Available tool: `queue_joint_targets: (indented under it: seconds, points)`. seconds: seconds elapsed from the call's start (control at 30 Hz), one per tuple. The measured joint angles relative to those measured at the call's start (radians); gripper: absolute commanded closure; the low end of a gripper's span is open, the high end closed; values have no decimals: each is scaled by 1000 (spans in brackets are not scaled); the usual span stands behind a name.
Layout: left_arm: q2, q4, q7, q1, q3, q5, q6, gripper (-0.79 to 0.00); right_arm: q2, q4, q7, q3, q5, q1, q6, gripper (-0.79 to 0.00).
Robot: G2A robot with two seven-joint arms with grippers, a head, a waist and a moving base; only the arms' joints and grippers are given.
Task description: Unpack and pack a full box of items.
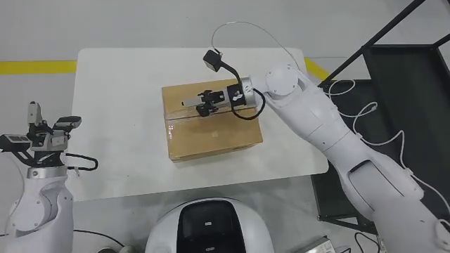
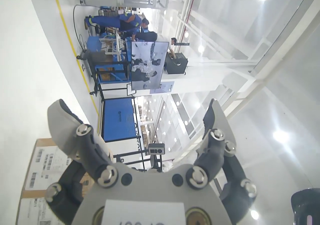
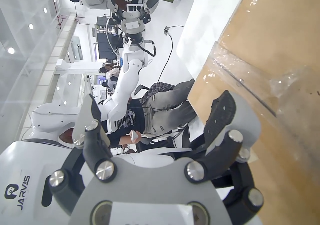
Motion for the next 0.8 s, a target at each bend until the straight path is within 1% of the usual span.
queue_joint_targets:
  seconds: [0.1,0.23,0.37,0.53,0.67,0.8]
  points:
    - [0,6,1,4,-28,-28,-11,-785,-22,22,-3,-33,14,15,4,-785]
    - [0,7,-1,4,-34,-36,-13,-785,-57,50,-17,-84,26,37,9,-785]
    - [0,7,-1,4,-34,-35,-13,-785,-103,87,-71,-143,6,71,13,-785]
    - [0,7,-1,4,-34,-35,-13,-785,-164,140,-104,-216,-10,109,16,-785]
    - [0,7,-1,4,-34,-35,-13,-785,-213,212,-120,-253,1,129,0,-785]
    - [0,7,-1,4,-34,-35,-13,-785,-250,279,-125,-273,-1,144,-35,-785]
